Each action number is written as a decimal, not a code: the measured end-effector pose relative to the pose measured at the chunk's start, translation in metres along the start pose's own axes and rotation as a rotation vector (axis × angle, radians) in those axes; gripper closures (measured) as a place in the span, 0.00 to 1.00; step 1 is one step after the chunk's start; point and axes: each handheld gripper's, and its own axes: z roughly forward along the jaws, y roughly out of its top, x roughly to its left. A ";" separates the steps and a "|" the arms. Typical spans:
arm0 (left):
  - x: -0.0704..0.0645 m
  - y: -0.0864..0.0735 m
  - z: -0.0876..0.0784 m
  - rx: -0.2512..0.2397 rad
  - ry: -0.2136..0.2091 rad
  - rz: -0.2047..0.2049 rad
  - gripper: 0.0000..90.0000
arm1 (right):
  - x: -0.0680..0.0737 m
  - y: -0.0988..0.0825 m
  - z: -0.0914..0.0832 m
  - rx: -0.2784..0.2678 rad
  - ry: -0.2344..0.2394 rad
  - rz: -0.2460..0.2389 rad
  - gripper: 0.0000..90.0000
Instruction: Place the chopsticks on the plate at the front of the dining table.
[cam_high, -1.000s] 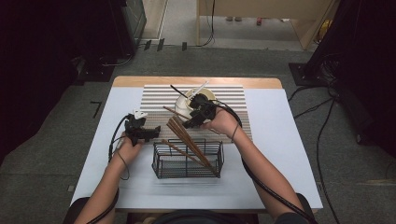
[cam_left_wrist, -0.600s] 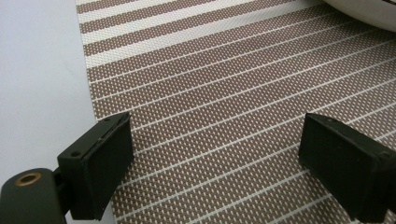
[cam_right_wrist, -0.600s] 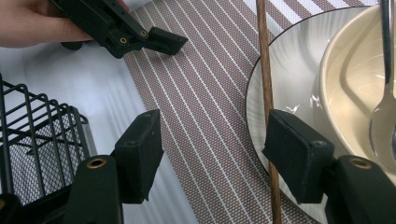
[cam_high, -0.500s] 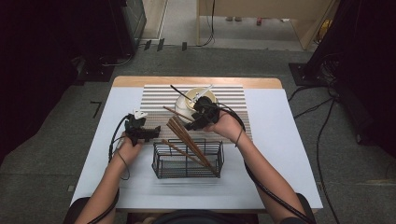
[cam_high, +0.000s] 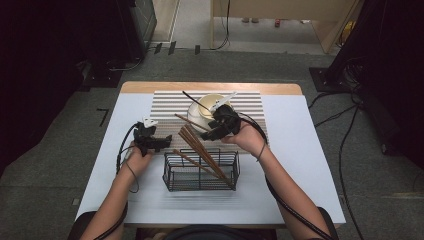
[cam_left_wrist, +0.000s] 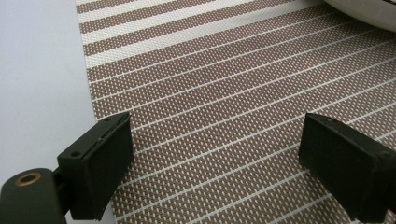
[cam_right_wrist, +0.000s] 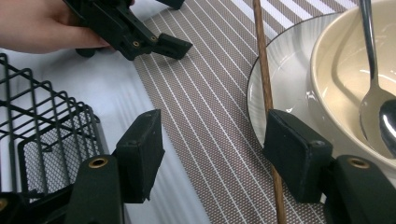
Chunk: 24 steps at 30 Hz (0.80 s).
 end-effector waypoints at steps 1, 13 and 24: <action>0.000 0.000 0.000 0.000 -0.001 -0.002 0.11 | 0.001 0.000 -0.001 -0.004 0.001 -0.001 0.42; 0.000 0.000 0.000 0.002 -0.001 0.000 0.11 | 0.012 -0.001 -0.017 -0.041 0.004 -0.020 0.43; 0.000 0.000 0.000 0.003 -0.002 0.000 0.11 | 0.017 -0.003 -0.032 -0.066 0.005 -0.025 0.44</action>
